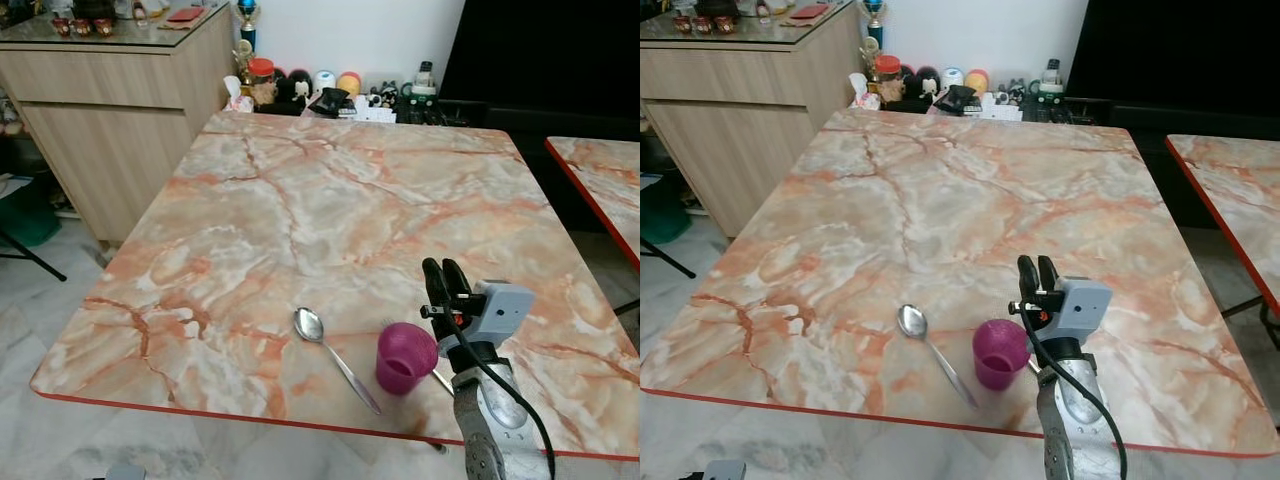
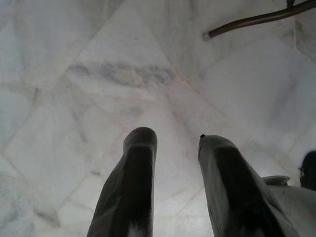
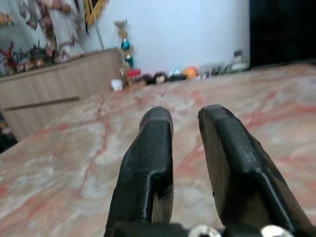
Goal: Setting the table
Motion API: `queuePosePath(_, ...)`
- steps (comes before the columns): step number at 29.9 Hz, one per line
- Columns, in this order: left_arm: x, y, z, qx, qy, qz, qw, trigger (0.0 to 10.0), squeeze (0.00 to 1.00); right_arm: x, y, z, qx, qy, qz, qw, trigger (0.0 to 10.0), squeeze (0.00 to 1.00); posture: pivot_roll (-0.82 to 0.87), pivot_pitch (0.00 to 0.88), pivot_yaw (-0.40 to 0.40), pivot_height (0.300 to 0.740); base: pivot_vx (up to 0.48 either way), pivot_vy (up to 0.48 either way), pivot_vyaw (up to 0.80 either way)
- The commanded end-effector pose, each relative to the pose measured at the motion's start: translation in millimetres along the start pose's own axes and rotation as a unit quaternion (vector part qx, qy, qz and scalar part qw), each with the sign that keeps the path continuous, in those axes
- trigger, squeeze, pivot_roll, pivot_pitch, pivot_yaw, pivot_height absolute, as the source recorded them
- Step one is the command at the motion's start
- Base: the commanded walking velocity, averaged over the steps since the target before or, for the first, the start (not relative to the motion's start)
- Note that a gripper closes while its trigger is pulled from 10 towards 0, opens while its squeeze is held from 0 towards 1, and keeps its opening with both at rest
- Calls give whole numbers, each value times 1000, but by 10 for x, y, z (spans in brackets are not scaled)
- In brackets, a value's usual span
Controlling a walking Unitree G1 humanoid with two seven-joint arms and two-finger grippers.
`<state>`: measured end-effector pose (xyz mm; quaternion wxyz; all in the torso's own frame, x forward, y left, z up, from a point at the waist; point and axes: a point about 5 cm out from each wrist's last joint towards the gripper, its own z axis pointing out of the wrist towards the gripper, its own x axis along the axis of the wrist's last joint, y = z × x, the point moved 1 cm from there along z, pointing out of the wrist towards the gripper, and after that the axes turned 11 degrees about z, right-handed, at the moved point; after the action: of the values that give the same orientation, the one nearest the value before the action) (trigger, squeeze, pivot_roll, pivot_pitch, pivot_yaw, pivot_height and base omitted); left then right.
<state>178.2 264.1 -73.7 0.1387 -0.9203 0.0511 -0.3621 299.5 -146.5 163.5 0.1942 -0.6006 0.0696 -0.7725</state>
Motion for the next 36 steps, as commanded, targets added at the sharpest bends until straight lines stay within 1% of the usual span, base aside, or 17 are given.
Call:
queuePosePath(1,-63,7,-19,-1,-10,0,1000,10000,0,70,-5,-18,2,6,1,1000,10000,0,-3,106,-16,740,0,0,0)
queuePosePath(9,-81,10,-25,-5,-12,2,1000,10000,0,150,-69,-195,24,-40,-15,999,10000,0,-8,115,-23,740,0,0,0)
queuePosePath(13,-97,11,-31,-7,-14,5,1000,10000,0,252,-91,-258,65,-109,-65,990,10000,0,-25,118,-20,740,0,0,0)
queuePosePath(14,-101,22,-32,-10,-15,7,1000,10000,0,290,-68,-271,78,-139,-87,983,10000,192,-27,116,-22,740,0,0,0)
queuePosePath(15,-101,26,-32,-11,-15,7,1000,10000,0,316,-71,-277,88,-146,-87,981,10000,1000,-27,116,-22,740,0,0,0)
queuePosePath(16,-99,29,-31,-12,-15,7,1000,10000,0,354,-78,-281,102,-156,-78,979,10000,1000,-26,115,-21,740,0,0,0)
queuePosePath(19,-97,28,-29,-13,-15,8,1000,10000,0,404,-11,-248,89,-181,-77,976,10000,1000,-36,113,-22,740,0,0,0)
queuePosePath(22,-95,34,-28,-16,-15,9,1000,10000,0,413,42,-262,102,-205,-75,971,10000,1000,-37,112,-21,740,0,0,0)
queuePosePath(23,-95,38,-27,-17,-16,10,1000,10000,0,415,92,-286,110,-232,-80,963,10000,1000,-37,112,-21,740,0,0,0)
queuePosePath(25,-97,42,-28,-19,-16,11,1000,10000,0,424,136,-307,114,-252,-93,957,10000,1000,-40,110,-22,740,0,0,0)
queuePosePath(27,-102,66,-30,-24,-17,16,999,10000,0,436,291,-293,110,-282,-85,949,10000,1000,-41,108,-22,740,0,0,0)
queuePosePath(30,-106,68,-31,-25,-17,16,999,10000,0,430,275,-290,131,-290,-62,946,10000,1000,-38,107,-21,740,0,0,0)
queuePosePath(31,-109,70,-33,-26,-17,16,999,10000,0,417,259,-300,149,-300,-60,940,10000,922,-37,106,-21,740,0,0,0)
queuePosePath(32,-109,70,-33,-26,-17,16,999,10000,0,417,259,-300,149,-300,-60,940,10000,922,-37,106,-21,740,0,0,0)
queuePosePath(33,-109,75,-33,-27,-17,16,999,10000,0,391,276,-314,159,-312,-71,934,10000,278,-37,106,-21,740,0,0,0)
queuePosePath(34,-111,76,-34,-28,-17,17,999,10000,0,364,303,-316,161,-322,-74,930,10000,0,-35,106,-18,740,0,0,0)
queuePosePath(36,-117,79,-36,-30,-18,19,999,10000,0,325,362,-310,165,-337,-78,923,10000,0,-36,104,-16,740,0,0,0)
